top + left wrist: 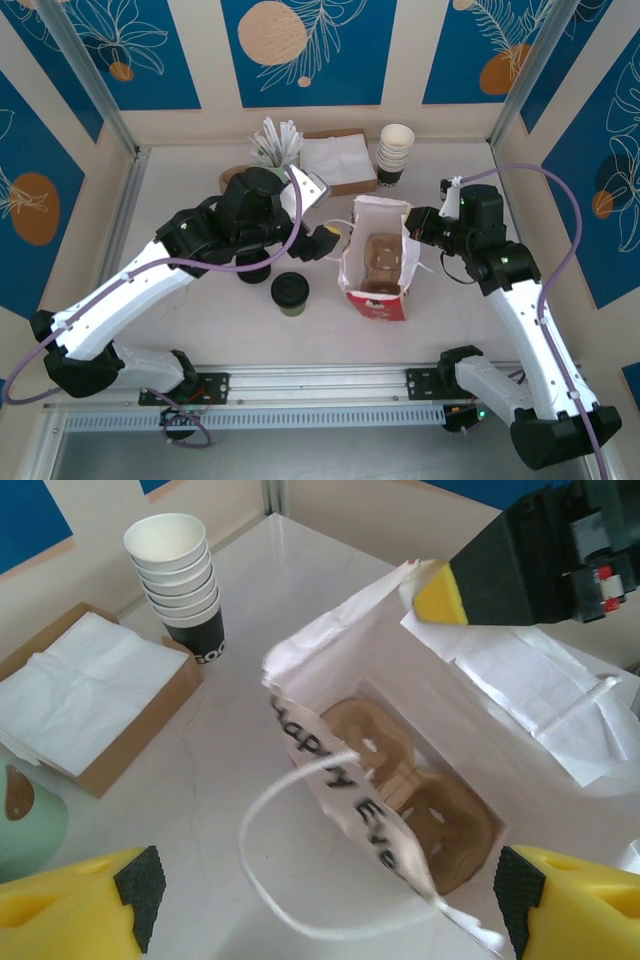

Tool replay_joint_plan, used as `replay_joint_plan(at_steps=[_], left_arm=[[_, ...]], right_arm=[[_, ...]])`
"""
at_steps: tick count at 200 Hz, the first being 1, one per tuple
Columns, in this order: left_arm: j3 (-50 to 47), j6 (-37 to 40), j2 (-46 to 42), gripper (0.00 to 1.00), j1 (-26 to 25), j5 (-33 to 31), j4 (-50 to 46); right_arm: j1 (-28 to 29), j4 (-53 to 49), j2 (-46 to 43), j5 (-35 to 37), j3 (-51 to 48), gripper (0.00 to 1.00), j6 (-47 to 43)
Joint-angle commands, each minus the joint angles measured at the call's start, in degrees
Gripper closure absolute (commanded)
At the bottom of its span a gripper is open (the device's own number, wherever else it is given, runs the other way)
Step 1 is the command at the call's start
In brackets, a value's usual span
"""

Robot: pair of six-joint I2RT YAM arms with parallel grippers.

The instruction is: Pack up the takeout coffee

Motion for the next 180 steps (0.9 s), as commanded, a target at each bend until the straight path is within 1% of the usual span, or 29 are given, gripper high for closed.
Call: replay_joint_plan(at_steps=[1, 17, 42, 60, 97, 131, 180], left_arm=[[-0.47, -0.94, -1.72, 0.13, 0.65, -1.14, 0.96], [-0.73, -1.04, -2.10, 0.13, 0.67, -1.31, 0.76], [-1.44, -0.95, -2.89, 0.13, 0.67, -1.96, 0.65], [-1.70, -0.81, -3.36, 0.13, 0.62, -2.29, 0.65], [-1.45, -0.60, -3.42, 0.13, 0.67, -2.81, 0.32], [-1.36, -0.54, -3.39, 0.12, 0.66, -3.93, 0.05], [-1.44, -1.01, -3.72, 0.12, 0.67, -3.96, -0.22]], right_arm=[[-1.49, -2.40, 2.91, -0.77, 2.30, 1.00, 3.21], [-4.08, -3.00, 5.43, -2.59, 2.73, 1.00, 3.37], [-8.69, -2.39, 8.35, -8.06, 3.01, 1.00, 5.21], [-10.06, -0.64, 9.38, -10.10, 2.37, 1.00, 7.48], [-9.13, 3.04, 10.58, -12.70, 1.18, 1.00, 11.70], [-6.29, 5.16, 10.14, -10.86, -0.56, 1.00, 14.48], [-3.98, 7.95, 9.92, -9.19, -2.25, 1.00, 16.67]])
